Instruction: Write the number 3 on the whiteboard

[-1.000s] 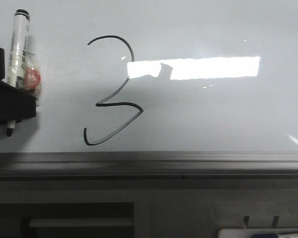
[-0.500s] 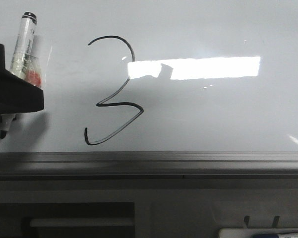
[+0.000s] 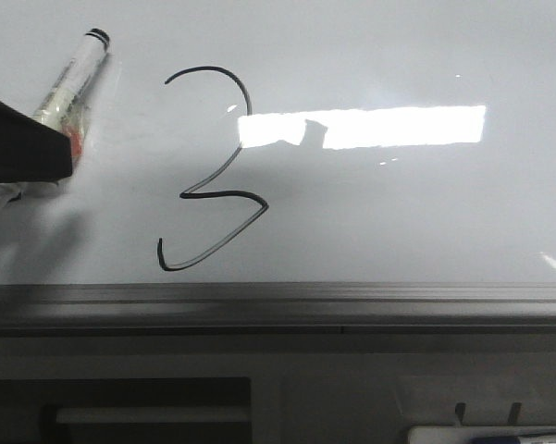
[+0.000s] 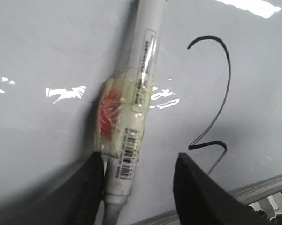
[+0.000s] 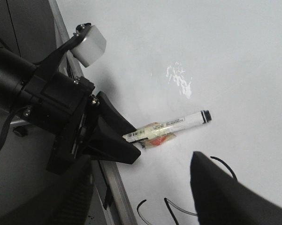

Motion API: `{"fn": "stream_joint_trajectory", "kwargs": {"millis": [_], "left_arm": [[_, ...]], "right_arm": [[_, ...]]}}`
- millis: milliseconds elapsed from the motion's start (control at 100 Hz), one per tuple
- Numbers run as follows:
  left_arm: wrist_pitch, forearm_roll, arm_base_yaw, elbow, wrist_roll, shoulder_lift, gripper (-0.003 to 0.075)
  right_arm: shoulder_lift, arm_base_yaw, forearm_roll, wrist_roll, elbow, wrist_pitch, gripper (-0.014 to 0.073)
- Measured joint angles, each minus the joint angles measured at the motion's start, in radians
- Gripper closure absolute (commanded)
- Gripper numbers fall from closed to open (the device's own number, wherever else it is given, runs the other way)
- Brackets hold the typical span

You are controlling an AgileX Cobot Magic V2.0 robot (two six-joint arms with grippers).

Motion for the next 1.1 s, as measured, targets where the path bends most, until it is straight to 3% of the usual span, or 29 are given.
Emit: {"fn": "stream_joint_trajectory", "kwargs": {"millis": [120, 350, 930, 1000, 1100], "left_arm": [[0.010, 0.002, 0.000, 0.000, 0.000, -0.002, 0.0385], [0.064, 0.020, 0.000, 0.002, 0.000, -0.002, 0.0202], [0.022, 0.025, 0.046, 0.052, 0.034, -0.048, 0.0209], [0.020, 0.025, 0.057, 0.052, 0.034, -0.084, 0.0232], [0.018, 0.026, 0.059, 0.054, 0.043, -0.150, 0.0295]], "right_arm": [[-0.002, 0.000, 0.000, 0.000, 0.000, 0.000, 0.0197], [-0.002, 0.000, 0.000, 0.000, 0.000, 0.000, 0.0197], [-0.002, 0.000, 0.000, 0.002, 0.000, 0.008, 0.0199], [-0.007, 0.000, 0.000, 0.002, 0.000, 0.011, 0.0262], [-0.033, 0.000, 0.000, 0.002, 0.000, 0.017, 0.0488]]}}
